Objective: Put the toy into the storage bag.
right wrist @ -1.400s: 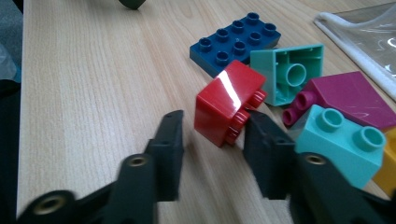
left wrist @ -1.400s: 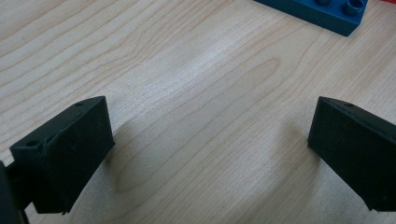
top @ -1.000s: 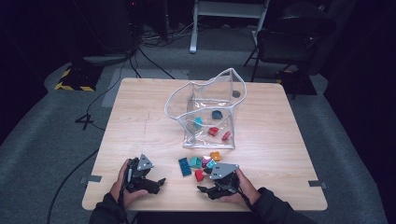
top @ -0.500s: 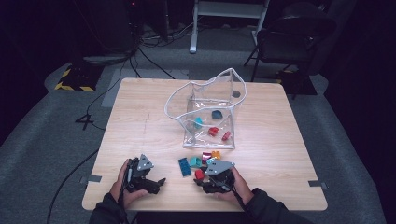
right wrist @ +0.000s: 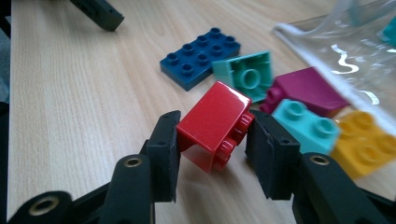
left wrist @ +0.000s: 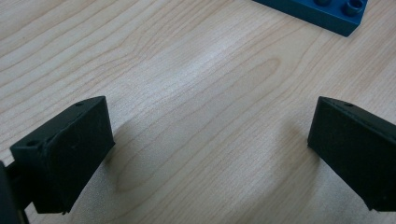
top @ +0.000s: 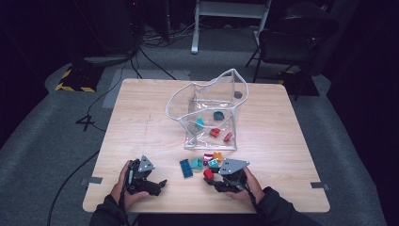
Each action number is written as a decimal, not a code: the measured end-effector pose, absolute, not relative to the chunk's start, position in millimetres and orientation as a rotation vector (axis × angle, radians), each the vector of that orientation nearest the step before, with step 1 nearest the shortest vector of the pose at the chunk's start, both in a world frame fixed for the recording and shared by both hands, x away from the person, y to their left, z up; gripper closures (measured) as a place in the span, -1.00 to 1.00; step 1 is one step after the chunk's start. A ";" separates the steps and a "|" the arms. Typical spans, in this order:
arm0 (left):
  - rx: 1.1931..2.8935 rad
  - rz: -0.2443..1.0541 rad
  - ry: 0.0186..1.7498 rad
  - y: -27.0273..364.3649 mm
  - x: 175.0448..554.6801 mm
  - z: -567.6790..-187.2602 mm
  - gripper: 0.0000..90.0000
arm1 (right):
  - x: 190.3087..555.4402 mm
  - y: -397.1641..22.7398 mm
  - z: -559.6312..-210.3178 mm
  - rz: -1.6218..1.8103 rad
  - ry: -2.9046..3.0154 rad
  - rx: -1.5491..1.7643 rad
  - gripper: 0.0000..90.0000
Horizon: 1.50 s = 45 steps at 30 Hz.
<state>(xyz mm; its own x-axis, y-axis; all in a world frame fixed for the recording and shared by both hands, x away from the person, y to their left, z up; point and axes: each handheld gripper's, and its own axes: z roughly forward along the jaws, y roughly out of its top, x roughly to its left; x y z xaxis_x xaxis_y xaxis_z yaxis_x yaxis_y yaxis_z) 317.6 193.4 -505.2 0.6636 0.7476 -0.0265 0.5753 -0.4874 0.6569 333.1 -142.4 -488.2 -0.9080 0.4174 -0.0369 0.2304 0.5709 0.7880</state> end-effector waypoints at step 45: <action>2.236 0.344 1.018 193.5 318.1 -505.0 -1.00 | 362.0 -188.3 -391.8 1.316 2.451 0.579 0.48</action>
